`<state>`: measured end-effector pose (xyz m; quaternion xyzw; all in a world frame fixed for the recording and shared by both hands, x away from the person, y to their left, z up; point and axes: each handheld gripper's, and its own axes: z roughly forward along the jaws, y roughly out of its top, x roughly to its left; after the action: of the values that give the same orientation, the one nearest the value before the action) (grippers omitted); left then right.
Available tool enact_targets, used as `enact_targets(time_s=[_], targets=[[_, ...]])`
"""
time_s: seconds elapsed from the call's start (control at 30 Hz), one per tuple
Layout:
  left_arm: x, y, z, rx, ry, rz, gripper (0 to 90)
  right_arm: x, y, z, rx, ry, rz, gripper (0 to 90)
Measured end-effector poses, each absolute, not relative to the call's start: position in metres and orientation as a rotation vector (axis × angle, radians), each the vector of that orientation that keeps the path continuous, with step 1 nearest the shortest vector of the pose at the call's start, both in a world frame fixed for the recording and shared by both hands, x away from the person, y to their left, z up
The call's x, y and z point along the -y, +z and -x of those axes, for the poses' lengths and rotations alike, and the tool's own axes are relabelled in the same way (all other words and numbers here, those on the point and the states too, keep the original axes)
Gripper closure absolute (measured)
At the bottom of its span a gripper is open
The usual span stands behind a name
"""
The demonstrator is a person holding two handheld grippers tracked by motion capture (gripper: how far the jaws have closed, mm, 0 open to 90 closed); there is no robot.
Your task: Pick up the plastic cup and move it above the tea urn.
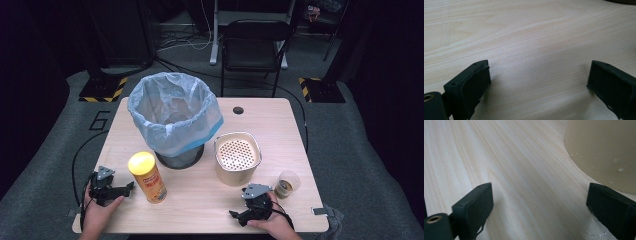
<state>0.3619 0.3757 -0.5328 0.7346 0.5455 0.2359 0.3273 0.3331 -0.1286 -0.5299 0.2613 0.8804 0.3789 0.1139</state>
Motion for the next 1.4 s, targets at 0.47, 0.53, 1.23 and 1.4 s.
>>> enact_targets(time_s=[0.47,0.53,1.23,1.4], targets=[[-0.376,-0.533,-0.362,-1.428,0.618,-1.925,4.4,0.138,-0.516,-0.329,-2.552,1.182,-0.796,26.0],[-0.376,-0.533,-0.362,-1.428,0.618,-1.925,4.4,0.140,-0.511,-0.326,-2.546,1.205,-0.794,30.3],[-0.376,-0.533,-0.362,-1.428,0.618,-1.924,4.4,0.146,-0.485,-0.316,-2.519,1.243,-0.774,32.8],[-0.376,-0.533,-0.362,-1.428,0.618,-1.923,4.4,0.148,-0.478,-0.315,-2.515,1.255,-0.771,31.3]])
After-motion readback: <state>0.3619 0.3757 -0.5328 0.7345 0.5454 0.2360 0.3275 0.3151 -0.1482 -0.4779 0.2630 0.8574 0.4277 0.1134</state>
